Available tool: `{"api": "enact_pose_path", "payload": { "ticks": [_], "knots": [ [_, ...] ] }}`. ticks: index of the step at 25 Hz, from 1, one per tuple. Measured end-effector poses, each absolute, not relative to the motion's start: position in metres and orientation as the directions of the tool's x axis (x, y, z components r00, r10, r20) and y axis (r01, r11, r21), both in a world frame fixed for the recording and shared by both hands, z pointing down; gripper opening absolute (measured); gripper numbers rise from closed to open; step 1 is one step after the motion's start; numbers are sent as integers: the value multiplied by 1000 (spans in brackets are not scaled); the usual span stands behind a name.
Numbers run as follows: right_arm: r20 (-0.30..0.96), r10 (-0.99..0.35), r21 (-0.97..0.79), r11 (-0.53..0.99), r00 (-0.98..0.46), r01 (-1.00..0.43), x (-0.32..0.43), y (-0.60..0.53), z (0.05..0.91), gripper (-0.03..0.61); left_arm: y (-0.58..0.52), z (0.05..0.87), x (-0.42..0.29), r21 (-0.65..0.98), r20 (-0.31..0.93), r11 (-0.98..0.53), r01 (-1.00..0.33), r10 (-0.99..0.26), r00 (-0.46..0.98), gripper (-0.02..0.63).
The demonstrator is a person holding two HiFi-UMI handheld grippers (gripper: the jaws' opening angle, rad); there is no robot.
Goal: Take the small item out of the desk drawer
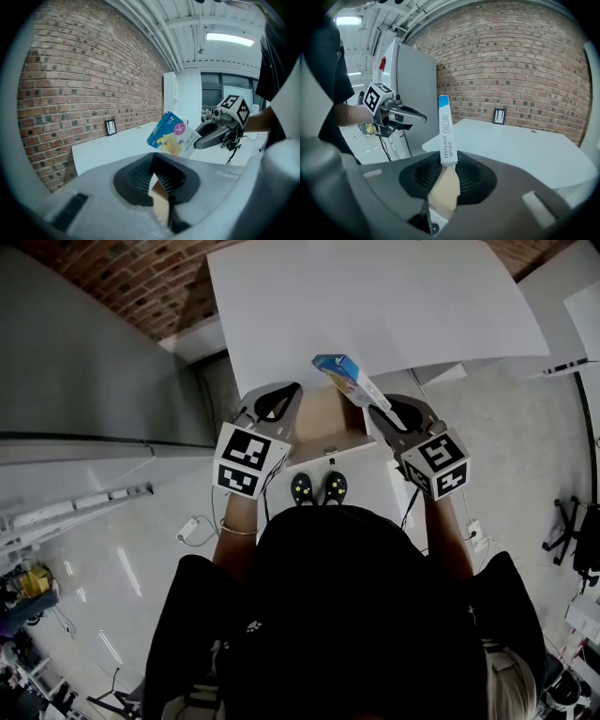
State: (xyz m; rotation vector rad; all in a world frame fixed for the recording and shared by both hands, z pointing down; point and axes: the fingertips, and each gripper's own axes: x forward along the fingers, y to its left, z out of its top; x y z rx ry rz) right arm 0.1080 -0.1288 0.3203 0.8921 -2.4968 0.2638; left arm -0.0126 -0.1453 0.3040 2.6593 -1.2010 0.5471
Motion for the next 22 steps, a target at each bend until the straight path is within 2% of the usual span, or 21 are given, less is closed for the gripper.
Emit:
{"api": "enact_pose_path", "payload": {
  "ticks": [22],
  "knots": [
    [461,-550,-31,774,-696,-632,104,-123,303,101,-143,299,-15,3,391,-670,-742,-682,618,-3]
  ]
}}
